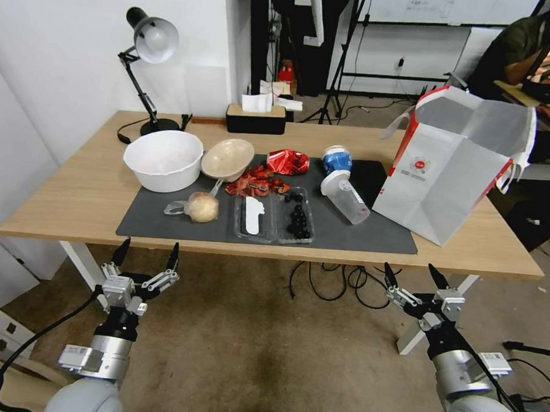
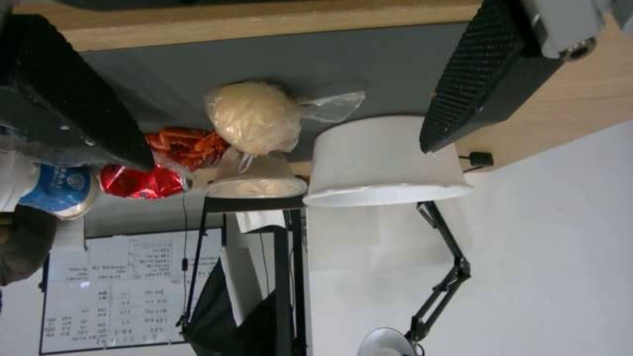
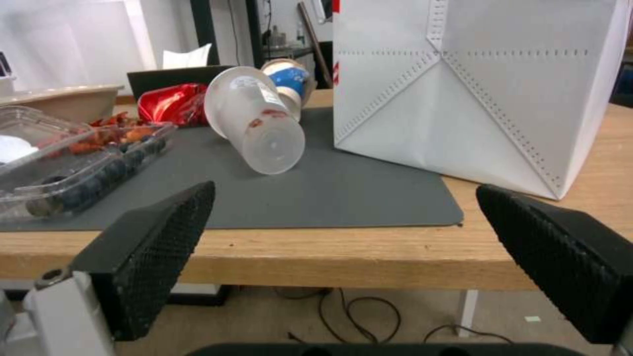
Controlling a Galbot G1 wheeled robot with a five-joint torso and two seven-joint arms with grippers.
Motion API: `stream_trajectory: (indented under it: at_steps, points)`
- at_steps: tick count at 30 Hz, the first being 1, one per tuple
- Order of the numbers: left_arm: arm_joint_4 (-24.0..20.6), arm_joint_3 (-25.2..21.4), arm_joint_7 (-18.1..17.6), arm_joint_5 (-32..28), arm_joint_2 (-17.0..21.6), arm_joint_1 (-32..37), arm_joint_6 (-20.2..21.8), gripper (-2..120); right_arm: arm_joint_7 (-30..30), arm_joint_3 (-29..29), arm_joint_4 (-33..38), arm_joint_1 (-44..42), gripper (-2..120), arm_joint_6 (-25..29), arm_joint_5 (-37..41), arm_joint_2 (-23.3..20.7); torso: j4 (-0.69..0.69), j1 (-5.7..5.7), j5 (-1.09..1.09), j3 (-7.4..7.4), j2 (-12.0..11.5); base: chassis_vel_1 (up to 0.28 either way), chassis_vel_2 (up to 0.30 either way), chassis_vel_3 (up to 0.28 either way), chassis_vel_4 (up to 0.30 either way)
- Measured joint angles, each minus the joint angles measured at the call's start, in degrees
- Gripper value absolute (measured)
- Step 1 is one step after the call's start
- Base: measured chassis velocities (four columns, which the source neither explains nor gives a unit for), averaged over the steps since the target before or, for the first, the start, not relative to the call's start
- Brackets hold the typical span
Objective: Pick up the food delivery bag from the floor and place it on the table.
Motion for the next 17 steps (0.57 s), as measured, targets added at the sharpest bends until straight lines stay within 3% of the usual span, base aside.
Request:
stream_trajectory:
  at_steps: [17]
  points:
    - [0.0, 0.1, 0.0, 0.0, 0.0, 0.0, 0.1, 100, 0.1, 0.1, 0.1, 0.0, 100, 0.0, 0.0, 0.0, 0.0, 0.0, 0.0, 0.0, 0.0, 0.0, 0.0, 0.0, 0.0]
